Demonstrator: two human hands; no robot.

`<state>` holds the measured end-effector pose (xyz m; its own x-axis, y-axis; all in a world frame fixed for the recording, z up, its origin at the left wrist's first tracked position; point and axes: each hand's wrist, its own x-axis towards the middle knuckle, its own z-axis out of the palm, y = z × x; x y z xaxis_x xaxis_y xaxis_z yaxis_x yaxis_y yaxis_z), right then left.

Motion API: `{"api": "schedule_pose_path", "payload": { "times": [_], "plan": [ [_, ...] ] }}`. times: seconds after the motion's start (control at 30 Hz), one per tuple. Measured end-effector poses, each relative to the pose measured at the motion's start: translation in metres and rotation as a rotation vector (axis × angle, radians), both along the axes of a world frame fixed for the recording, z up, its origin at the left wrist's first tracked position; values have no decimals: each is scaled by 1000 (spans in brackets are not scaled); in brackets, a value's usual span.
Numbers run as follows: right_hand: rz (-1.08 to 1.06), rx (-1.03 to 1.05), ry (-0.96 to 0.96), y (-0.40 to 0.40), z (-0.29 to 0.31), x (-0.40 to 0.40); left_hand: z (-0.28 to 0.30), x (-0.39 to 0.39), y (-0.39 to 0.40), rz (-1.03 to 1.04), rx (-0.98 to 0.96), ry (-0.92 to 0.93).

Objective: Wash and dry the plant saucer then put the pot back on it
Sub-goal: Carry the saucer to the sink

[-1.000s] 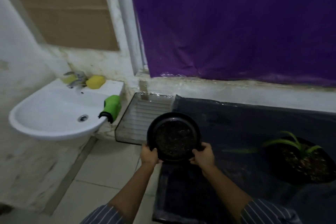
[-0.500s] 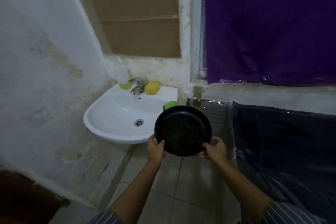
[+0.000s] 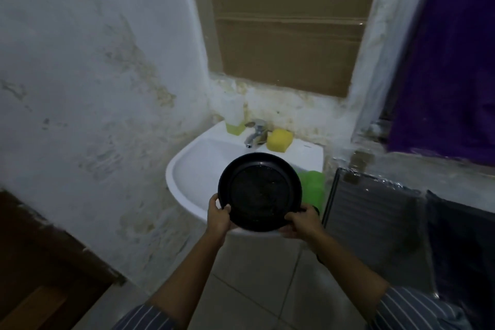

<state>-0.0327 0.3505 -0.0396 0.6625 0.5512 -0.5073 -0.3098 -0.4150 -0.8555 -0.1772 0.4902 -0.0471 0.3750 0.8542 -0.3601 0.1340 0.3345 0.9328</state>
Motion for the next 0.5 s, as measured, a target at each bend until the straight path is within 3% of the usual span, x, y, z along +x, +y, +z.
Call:
{"api": "schedule_pose_path", "payload": {
  "times": [0.5],
  "plan": [
    [227, -69, 123, 103, -28, 24, -23, 7, 128, -4, 58, 191]
  ]
}}
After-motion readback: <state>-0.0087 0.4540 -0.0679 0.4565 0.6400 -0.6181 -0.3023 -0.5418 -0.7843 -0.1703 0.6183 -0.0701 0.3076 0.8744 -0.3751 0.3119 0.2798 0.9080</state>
